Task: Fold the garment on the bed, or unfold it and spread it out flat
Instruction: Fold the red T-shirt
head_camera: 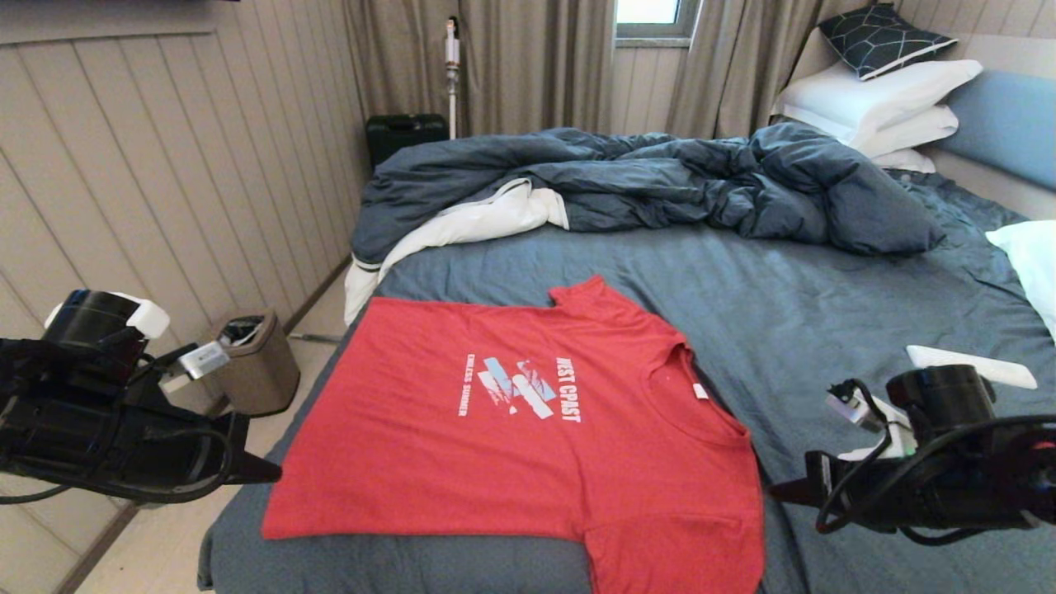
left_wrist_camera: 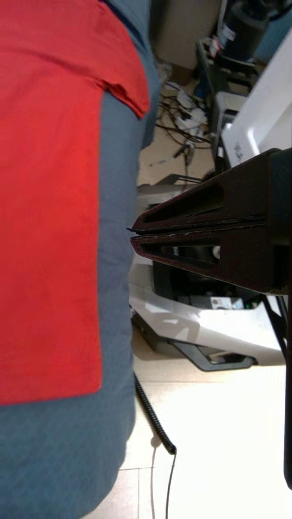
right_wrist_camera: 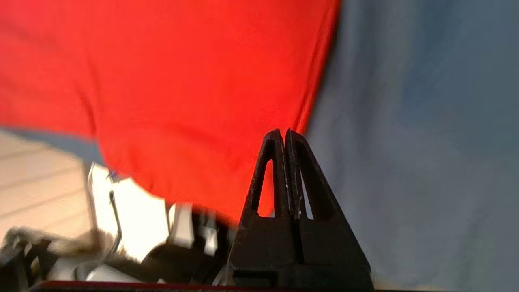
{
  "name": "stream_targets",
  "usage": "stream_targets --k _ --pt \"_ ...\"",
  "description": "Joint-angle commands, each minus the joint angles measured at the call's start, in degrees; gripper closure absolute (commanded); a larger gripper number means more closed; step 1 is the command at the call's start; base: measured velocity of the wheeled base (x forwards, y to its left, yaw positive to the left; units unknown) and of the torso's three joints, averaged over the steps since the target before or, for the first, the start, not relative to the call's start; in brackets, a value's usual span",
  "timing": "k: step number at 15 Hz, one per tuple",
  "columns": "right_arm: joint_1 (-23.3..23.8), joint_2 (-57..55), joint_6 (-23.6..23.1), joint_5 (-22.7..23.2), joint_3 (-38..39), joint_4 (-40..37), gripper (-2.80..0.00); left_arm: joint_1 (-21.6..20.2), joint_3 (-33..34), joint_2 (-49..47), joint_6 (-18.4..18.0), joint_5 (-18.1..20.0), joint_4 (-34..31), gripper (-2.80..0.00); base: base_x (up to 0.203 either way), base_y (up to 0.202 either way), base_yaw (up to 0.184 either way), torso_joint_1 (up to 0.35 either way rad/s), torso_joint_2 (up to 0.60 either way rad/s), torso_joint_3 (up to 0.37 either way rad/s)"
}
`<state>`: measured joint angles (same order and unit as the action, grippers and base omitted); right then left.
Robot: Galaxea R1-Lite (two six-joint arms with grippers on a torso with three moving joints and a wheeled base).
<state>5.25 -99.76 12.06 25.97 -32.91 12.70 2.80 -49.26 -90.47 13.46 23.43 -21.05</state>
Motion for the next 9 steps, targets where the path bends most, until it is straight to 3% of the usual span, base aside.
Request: stream_targets --k 1,5,6,7,9 --pt "2.29 -1.6 -1.48 0.31 -1.89 -0.29 0.0 0.01 -0.91 0.09 0.25 0.12 -0.2 0.0 0.0 0.0 0.0 0.0 0.0 0.0" --pt "-1.15 1.32 -0.63 0.34 1.21 -2.22 0.0 0.01 -1.33 -1.34 0.18 0.12 -0.17 0.0 0.0 0.0 0.0 0.0 0.0 0.0" --pt "-1.36 1.76 -0.54 0.32 2.15 -1.7 -2.8 0.01 -1.37 -1.81 0.16 0.21 -0.05 0.0 0.0 0.0 0.0 0.0 0.0 0.0" --pt "-1.34 2.44 -0.48 0.34 2.1 -1.68 -2.8 0.01 -1.51 -2.43 0.39 0.13 -0.04 -2.8 0.0 0.0 0.0 0.0 0.0 0.0" --pt "-1.23 3.57 -0.53 0.32 2.49 -1.89 -2.8 0.01 -1.9 -2.3 0.46 0.12 -0.22 -2.8 0.0 0.0 0.0 0.0 0.0 0.0"
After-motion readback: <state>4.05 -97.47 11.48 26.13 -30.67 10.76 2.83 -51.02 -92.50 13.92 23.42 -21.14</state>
